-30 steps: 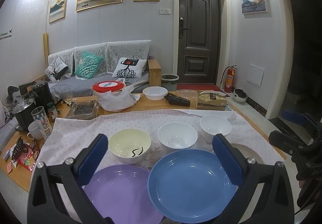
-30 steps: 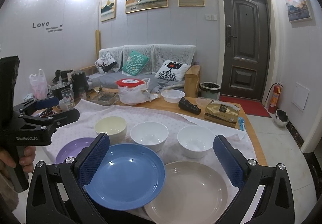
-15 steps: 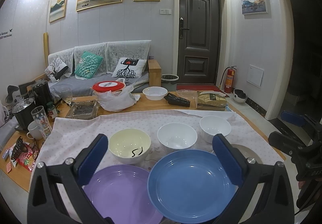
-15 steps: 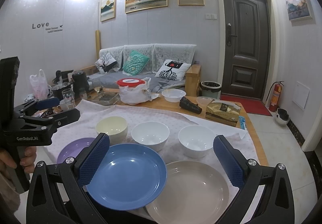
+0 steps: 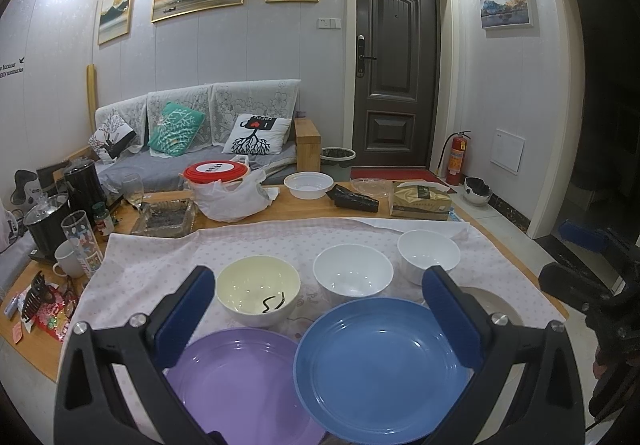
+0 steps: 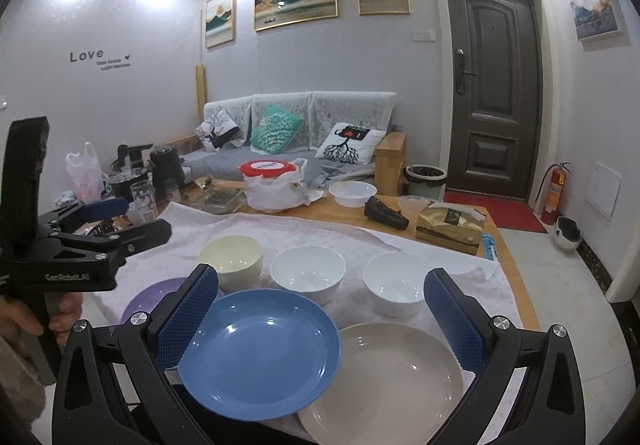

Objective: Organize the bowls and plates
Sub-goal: 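Grasp the rim of the blue plate with the left tool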

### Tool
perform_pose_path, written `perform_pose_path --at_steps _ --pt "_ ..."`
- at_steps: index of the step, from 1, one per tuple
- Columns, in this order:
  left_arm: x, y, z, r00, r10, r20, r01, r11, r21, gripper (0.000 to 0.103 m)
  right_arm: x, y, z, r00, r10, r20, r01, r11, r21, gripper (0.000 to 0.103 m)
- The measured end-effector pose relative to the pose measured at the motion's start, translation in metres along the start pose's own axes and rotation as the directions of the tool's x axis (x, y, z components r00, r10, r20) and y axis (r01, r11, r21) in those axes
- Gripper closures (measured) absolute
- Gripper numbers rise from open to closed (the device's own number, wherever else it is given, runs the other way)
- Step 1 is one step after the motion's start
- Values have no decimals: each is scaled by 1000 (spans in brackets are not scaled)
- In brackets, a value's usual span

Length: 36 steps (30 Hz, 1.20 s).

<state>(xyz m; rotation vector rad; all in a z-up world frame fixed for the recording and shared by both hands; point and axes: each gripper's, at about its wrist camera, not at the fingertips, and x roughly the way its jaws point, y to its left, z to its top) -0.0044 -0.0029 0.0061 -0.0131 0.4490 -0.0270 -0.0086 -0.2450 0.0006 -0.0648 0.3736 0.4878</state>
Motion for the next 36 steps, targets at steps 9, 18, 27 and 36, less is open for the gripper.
perform_pose_path --at_steps 9,18,27,36 --pt "21 14 -7 998 -36 -55 35 999 -24 0 12 -6 -5 997 32 -67 -28 998 58 3" --pt "82 48 -51 958 -100 -267 69 990 -124 4 58 -19 -51 957 71 -282 -36 991 130 29" --pt "127 60 -107 882 -222 -415 135 964 -229 49 97 -31 -96 893 135 -429 -33 971 236 49" --pt "132 53 -112 864 -270 -425 171 952 -255 83 108 -23 -104 868 154 -472 -42 970 238 72"
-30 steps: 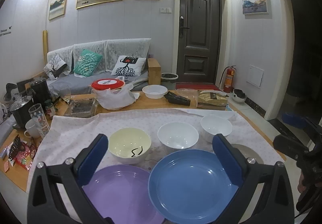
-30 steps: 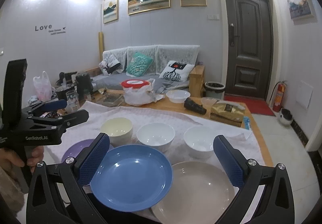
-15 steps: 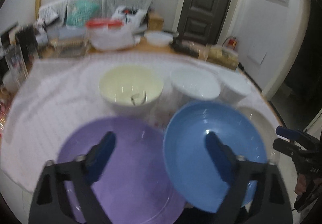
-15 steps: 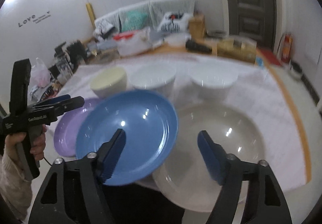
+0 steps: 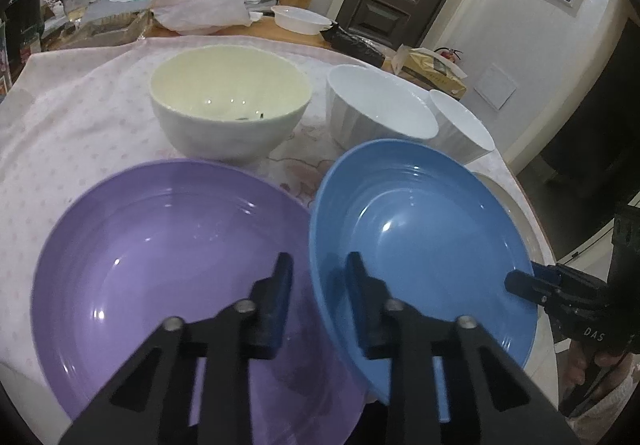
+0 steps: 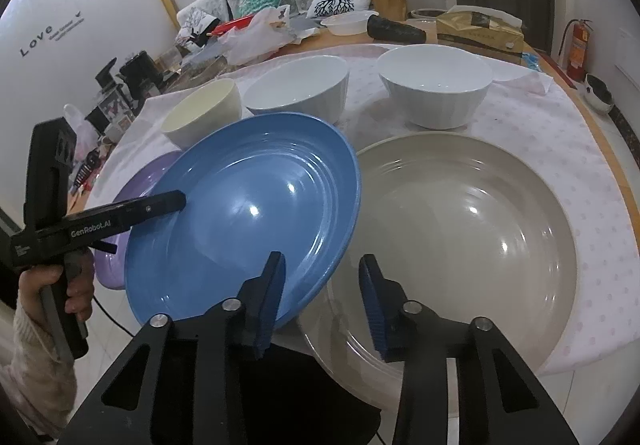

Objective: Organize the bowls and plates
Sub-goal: 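Grasp the rim of the blue plate with the left tool, then lift the blue plate, lower it onto the beige plate, open the left tool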

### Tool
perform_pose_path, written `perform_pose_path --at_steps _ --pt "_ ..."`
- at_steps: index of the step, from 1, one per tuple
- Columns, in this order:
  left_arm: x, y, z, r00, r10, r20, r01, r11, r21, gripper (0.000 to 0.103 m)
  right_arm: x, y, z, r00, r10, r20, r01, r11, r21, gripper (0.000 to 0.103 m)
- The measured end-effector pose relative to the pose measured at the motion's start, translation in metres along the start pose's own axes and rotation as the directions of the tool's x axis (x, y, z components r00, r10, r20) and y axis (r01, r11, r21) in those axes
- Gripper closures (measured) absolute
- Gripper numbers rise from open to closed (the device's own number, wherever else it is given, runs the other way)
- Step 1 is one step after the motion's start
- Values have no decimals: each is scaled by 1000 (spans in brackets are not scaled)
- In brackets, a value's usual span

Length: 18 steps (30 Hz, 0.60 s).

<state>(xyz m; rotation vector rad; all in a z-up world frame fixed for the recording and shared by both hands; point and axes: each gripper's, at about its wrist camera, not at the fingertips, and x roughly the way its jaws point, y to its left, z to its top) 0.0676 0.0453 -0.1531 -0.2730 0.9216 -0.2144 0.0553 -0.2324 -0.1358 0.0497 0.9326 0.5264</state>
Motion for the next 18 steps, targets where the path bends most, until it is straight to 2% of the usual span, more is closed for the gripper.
perform_pose_path --at_steps 2,3,12,18 --pt "-3 -3 -1 1000 3 4 -3 1000 11 92 -1 2 0 1000 7 -2 -7 1000 -5 74" --pt "-4 -5 0 1000 7 5 -7 1000 16 92 -1 3 0 1000 9 -1 -9 1000 -8 76" --pt "-5 -11 5 1000 29 6 -29 999 28 93 -4 3 2 1000 16 3 -16 1000 -16 77" --pt "-7 -27 10 1000 28 11 -29 998 52 93 -15 -6 3 999 5 40 -5 1000 -1 77"
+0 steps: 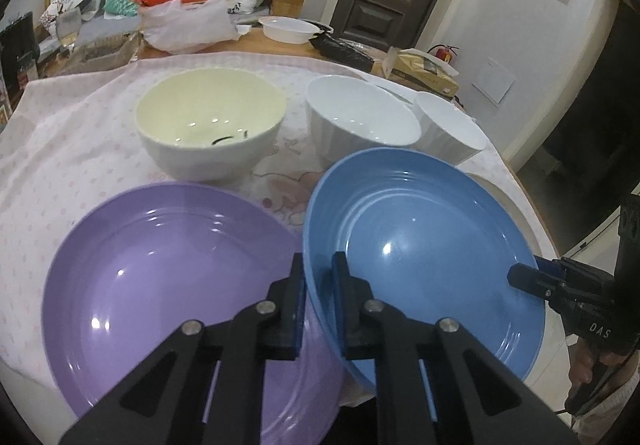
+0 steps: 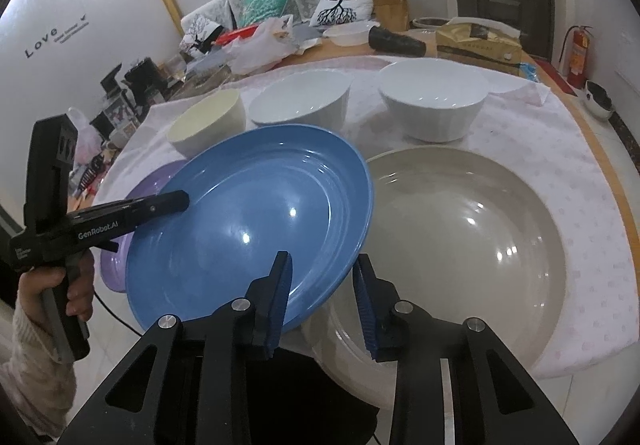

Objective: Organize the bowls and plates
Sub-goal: 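Lift the blue plate, lower it onto the beige plate, open the left tool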

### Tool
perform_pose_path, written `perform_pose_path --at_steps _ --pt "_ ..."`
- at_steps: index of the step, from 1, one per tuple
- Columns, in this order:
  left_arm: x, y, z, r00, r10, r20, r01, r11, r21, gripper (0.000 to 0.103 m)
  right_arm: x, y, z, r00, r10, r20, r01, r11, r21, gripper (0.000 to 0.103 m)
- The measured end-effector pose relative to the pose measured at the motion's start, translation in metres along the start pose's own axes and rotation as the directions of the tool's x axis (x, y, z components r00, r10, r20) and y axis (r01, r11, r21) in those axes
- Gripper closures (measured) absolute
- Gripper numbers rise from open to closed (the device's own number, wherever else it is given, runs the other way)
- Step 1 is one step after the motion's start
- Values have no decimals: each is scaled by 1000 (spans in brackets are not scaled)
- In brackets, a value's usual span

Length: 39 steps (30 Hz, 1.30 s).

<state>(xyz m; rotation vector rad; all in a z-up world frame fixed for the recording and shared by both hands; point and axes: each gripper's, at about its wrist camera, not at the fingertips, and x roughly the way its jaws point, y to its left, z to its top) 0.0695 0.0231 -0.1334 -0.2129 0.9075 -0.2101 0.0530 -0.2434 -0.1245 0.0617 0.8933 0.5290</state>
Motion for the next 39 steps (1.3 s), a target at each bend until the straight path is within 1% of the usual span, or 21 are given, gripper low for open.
perform_pose_path --at_steps 6,10,15,20,23,29,35,39 --pt "1 -29 9 1000 -8 15 7 999 53 93 -16 -16 -4 999 -28 37 27 999 26 77" --pt "4 -52 15 1000 -21 16 19 995 95 93 -31 -33 -8 996 -60 69 56 997 55 77" --pt "15 -83 20 999 -37 1 36 989 143 92 -46 -53 -14 991 -99 89 92 992 85 77" --pt "28 -113 20 999 -40 -21 43 980 196 92 -56 -76 -23 985 -150 86 141 985 104 77" --pt "39 -128 19 999 -25 -36 33 972 234 91 -57 -86 -29 983 -170 75 161 980 116 77" --pt "51 -141 15 999 5 -47 8 961 275 90 -56 -98 -37 977 -207 59 199 973 113 77" --pt "56 -146 14 998 29 -48 -13 954 298 90 -53 -99 -34 974 -221 50 216 972 95 77" --pt "58 -150 11 997 68 -32 -53 941 334 89 -49 -96 -33 973 -227 45 222 971 83 77"
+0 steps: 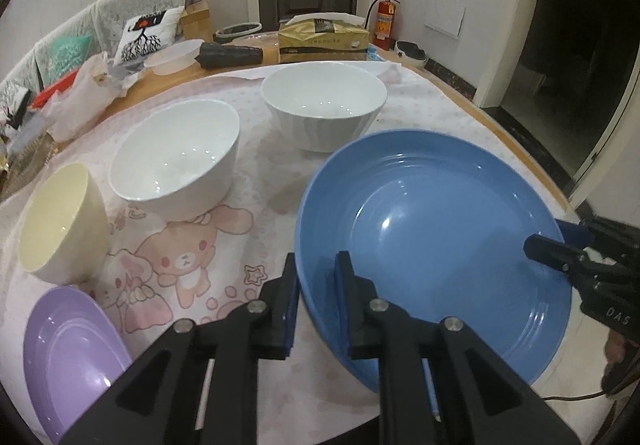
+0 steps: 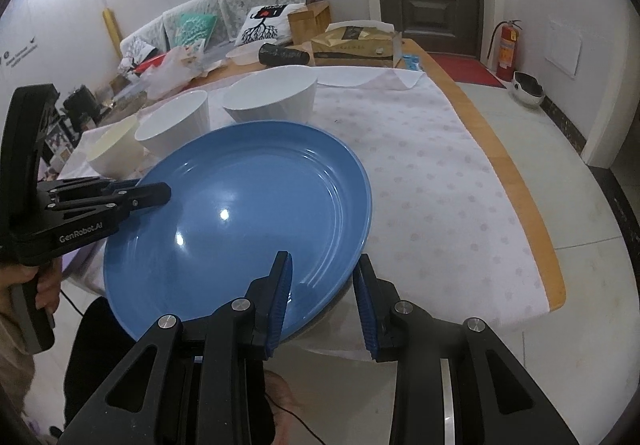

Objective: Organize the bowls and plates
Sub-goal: 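Lift the blue plate, lower it onto the beige plate, open the left tool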

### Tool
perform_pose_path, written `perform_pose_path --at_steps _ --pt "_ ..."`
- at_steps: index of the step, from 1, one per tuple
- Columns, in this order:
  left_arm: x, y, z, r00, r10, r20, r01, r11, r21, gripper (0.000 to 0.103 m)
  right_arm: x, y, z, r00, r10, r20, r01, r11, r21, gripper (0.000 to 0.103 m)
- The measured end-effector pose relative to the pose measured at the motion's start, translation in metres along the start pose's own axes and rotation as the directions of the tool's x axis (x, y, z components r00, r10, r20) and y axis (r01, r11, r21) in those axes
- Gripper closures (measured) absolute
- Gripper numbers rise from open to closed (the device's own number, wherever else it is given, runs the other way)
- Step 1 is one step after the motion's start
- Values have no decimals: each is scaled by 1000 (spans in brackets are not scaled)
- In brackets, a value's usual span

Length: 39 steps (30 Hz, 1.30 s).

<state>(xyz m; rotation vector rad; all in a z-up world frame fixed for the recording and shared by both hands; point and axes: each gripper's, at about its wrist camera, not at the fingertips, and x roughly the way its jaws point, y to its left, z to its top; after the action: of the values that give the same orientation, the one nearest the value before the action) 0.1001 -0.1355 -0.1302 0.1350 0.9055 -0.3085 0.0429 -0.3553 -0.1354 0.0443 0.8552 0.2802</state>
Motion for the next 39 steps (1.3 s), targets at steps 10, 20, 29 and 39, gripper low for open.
perform_pose_path --at_steps 10,20,29,39 --pt "5 -5 -2 998 63 3 -63 996 63 88 9 12 1 998 -45 -44 42 997 -65 75" --pt "12 -7 -5 997 75 -9 -74 994 83 89 12 15 3 996 -74 -59 69 994 -88 74" --pt "8 -6 -3 997 72 5 -72 994 78 87 11 13 3 994 -88 -58 83 993 -89 73" --pt "-26 16 -5 997 20 71 -19 1000 -5 76 -13 26 12 997 -79 -2 78 992 -104 67"
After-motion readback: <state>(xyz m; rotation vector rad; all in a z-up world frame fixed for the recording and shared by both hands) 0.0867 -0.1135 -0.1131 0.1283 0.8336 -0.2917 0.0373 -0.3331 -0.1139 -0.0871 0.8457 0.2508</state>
